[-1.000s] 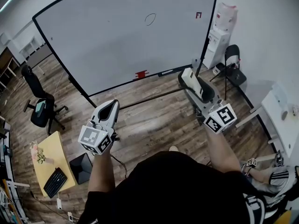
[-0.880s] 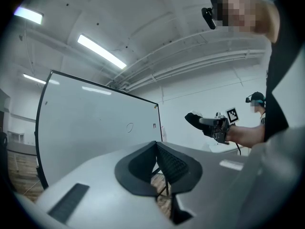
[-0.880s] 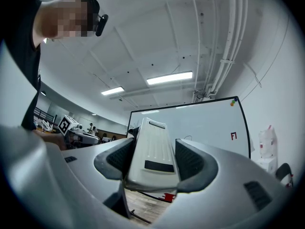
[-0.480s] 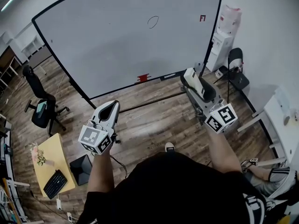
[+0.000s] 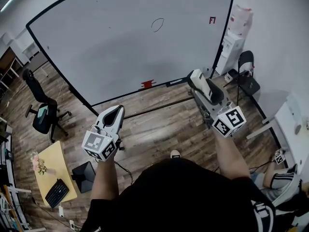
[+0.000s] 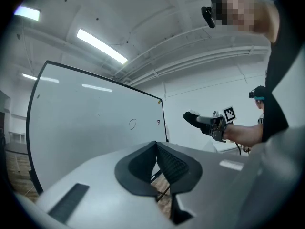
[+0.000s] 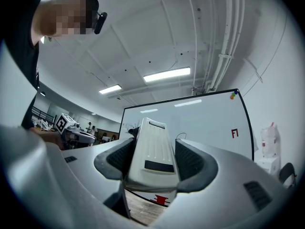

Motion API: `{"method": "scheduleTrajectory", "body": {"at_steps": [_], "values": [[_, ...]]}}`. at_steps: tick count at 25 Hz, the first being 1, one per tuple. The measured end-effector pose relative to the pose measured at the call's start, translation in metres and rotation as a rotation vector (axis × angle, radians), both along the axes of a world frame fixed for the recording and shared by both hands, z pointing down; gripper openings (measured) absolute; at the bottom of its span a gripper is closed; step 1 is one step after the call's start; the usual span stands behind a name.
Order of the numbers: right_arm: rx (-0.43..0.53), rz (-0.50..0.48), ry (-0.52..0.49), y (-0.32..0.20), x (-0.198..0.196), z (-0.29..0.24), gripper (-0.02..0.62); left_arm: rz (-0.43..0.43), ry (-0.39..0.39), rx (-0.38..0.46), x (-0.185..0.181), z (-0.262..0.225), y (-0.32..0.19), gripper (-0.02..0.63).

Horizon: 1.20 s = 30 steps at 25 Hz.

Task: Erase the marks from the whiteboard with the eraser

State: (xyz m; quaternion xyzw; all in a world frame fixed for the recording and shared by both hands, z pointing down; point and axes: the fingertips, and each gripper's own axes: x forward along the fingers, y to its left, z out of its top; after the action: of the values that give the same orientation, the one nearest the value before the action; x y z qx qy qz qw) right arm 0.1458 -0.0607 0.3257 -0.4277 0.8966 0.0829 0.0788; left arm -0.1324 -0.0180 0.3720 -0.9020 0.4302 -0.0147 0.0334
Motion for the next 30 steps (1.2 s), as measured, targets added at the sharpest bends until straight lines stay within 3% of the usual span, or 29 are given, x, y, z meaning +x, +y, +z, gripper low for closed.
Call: {"method": "scheduleTrajectory", "body": {"at_steps": [30], "values": [[-0.064, -0.056, -0.013, -0.08, -0.006, 0.017, 0.264, -0.023, -0.009, -0.078, -0.001, 0.023, -0.069, 0.012]]}}
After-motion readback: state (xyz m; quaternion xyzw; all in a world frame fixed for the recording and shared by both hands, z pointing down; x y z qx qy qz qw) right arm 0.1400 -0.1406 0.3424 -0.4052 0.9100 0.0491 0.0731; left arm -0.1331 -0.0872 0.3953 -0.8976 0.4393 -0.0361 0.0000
